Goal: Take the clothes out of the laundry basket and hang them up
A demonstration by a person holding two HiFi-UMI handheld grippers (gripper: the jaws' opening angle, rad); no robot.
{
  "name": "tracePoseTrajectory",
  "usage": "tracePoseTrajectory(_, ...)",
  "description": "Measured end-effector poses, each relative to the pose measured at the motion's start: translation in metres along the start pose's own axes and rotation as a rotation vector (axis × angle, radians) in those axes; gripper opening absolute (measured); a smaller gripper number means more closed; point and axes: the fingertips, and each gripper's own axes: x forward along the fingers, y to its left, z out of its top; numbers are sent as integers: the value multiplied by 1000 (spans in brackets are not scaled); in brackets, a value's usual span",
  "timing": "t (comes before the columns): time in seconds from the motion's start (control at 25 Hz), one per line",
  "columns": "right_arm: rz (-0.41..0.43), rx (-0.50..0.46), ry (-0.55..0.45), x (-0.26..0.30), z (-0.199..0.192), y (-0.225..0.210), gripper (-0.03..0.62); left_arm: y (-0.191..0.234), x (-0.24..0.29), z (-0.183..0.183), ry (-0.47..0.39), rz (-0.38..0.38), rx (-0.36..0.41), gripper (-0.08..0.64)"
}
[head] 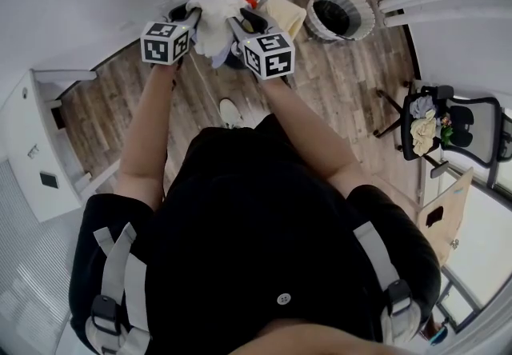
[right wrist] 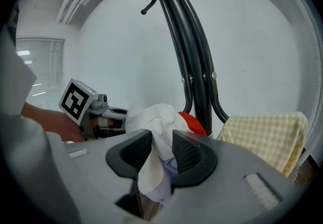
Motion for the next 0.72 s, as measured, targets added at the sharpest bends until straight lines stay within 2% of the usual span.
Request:
tracePoseTrajectory(0.28,-4,-6,32,6,-12,1,135,2,2,-14,29,-12,10,69)
tracePoseTrajectory(0.6,3,-11,46,11,-21,5,149,-6,3,-32,44,-68,20,95)
tracePoseTrajectory(0.72,10,-25,59,13,-24,6,153,-10,3,-35,48,-84,47,109)
